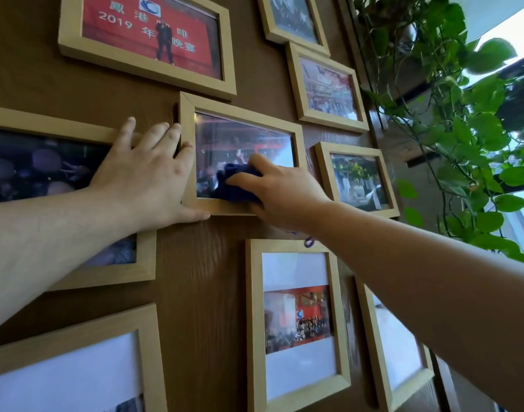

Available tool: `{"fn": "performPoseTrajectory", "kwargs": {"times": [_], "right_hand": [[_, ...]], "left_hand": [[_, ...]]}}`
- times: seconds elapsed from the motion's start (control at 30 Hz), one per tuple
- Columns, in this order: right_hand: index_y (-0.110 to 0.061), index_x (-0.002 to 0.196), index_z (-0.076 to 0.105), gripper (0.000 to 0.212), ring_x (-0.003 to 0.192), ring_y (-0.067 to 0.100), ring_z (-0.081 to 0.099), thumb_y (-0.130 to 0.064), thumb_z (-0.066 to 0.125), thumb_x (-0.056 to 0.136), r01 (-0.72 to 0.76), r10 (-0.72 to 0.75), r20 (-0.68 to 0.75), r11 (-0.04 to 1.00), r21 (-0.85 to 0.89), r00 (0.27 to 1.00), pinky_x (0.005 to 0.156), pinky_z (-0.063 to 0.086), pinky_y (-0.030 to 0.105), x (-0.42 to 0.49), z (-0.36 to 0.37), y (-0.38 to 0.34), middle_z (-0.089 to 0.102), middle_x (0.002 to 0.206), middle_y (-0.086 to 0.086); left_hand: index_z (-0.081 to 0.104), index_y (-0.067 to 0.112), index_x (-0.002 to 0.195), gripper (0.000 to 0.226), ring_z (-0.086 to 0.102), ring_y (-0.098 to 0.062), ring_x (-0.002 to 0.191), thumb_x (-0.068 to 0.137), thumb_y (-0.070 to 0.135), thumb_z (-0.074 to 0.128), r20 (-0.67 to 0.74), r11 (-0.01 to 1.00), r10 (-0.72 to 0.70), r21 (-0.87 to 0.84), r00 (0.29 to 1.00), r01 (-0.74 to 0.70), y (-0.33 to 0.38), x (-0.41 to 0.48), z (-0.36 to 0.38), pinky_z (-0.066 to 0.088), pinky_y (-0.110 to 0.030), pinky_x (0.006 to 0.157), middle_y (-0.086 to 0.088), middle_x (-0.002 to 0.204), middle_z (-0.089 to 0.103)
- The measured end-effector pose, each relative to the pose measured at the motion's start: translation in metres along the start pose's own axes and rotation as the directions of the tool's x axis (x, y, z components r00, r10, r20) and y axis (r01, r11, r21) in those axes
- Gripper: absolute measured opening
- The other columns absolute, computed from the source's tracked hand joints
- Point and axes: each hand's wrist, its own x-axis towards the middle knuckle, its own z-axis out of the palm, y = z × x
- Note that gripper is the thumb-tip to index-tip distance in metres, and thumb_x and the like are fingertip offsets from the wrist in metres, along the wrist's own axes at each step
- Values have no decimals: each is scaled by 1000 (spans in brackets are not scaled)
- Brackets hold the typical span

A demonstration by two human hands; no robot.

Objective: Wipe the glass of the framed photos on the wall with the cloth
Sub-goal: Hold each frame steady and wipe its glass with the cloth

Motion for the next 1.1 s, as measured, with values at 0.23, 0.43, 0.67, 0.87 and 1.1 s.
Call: {"fn": "performPoseTrajectory", "kwargs": {"times": [0.23, 0.43, 0.67, 0.87, 1.1], "right_hand": [[-29, 133, 38, 49, 83, 24, 56, -37, 57, 88, 43, -40, -89, 999, 31, 995, 57, 46, 29, 14, -10, -8, 43, 124, 9], [-27, 132, 37, 47, 82, 24, 57, -37, 53, 89, 1, 5, -102, 999, 54, 995, 57, 50, 34, 4, -18, -11, 45, 123, 10], [-21, 129, 45, 44, 78, 27, 57, -31, 57, 87, -87, 92, -135, 995, 46, 986, 54, 41, 30, 17, -47, -41, 49, 120, 12], [-30, 128, 44, 43, 83, 19, 52, -32, 56, 87, -269, 330, -169, 913, 305, 929, 58, 44, 33, 42, -61, -83, 47, 117, 3], [-35, 128, 41, 44, 87, 25, 55, -31, 55, 87, -302, 377, -122, 865, 400, 918, 65, 53, 45, 76, -74, -146, 46, 117, 1]], "left_hand": [[10, 16, 147, 115, 7, -29, 146, 59, 91, 18, 15, 999, 10, 42, 1000, -10, -2, -6, -5, 9, -58, 116, -15, 159, 11], [6, 13, 147, 114, 4, -28, 146, 62, 88, 13, 26, 997, 35, 64, 999, -37, -20, -31, -20, 10, -56, 117, -15, 159, 7], [13, 10, 147, 111, 12, -30, 145, 66, 86, 14, -31, 993, 101, 58, 994, -99, -55, -64, -40, 16, -54, 116, -17, 158, 14], [21, 7, 145, 113, 19, -31, 143, 66, 86, 7, -37, 991, 105, 87, 994, -101, -100, -98, -41, 17, -56, 115, -18, 155, 24], [27, 1, 143, 116, 21, -33, 142, 67, 88, 13, -21, 987, 95, 132, 995, -91, -143, -140, -27, 12, -61, 114, -22, 152, 28]]}}
